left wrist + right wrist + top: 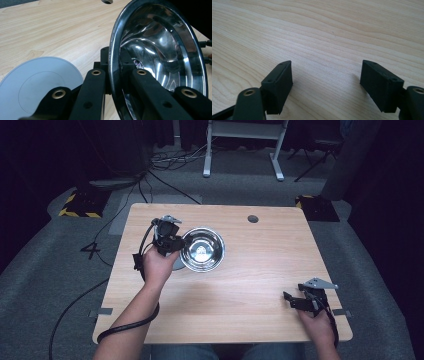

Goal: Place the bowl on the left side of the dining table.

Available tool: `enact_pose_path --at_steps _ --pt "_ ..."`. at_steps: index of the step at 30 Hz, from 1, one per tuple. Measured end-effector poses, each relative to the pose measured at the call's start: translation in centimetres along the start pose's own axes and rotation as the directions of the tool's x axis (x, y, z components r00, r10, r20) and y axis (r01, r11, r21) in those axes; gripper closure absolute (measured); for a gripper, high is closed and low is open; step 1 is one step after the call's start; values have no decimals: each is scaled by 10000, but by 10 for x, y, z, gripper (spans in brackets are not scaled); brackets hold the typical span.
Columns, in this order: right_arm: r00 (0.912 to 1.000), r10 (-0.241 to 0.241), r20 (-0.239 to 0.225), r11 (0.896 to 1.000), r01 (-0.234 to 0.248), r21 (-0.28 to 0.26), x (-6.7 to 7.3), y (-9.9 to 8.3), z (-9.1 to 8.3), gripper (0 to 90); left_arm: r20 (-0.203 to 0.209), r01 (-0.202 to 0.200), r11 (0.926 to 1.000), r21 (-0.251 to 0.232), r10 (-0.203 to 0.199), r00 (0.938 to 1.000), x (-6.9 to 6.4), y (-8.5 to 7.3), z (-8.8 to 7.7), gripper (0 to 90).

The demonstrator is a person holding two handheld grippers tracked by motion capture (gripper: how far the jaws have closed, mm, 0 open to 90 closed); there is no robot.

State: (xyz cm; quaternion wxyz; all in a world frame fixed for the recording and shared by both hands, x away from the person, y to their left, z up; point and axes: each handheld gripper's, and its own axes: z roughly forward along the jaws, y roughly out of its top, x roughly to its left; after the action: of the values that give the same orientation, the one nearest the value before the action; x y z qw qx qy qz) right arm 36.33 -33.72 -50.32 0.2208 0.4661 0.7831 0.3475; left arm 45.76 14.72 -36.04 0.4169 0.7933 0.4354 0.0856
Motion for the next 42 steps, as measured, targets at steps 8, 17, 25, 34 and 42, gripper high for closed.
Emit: enact_pose_path --at_steps 8,17,25,34,42 --pt "9999 122 -32 9999 -122 -31 1 0 0 260 -196 334 9994 -2 -334 9993 23 9 1 855" --pt "9999 132 -38 9999 -132 -41 1 0 0 259 -476 1141 9935 -52 -1142 9923 58 14 0 856" --pt "9999 124 -38 9999 -125 -25 1 0 0 259 -588 1690 9851 305 -1671 9842 81 16 3 856" --pt "9999 126 -37 9999 -126 -25 1 0 0 259 -1088 2135 9739 777 -2045 9728 104 12 10 856" --pt "9999 127 -37 9999 -127 -25 1 0 0 259 -1157 3045 9476 968 -2931 9491 128 1 17 857"
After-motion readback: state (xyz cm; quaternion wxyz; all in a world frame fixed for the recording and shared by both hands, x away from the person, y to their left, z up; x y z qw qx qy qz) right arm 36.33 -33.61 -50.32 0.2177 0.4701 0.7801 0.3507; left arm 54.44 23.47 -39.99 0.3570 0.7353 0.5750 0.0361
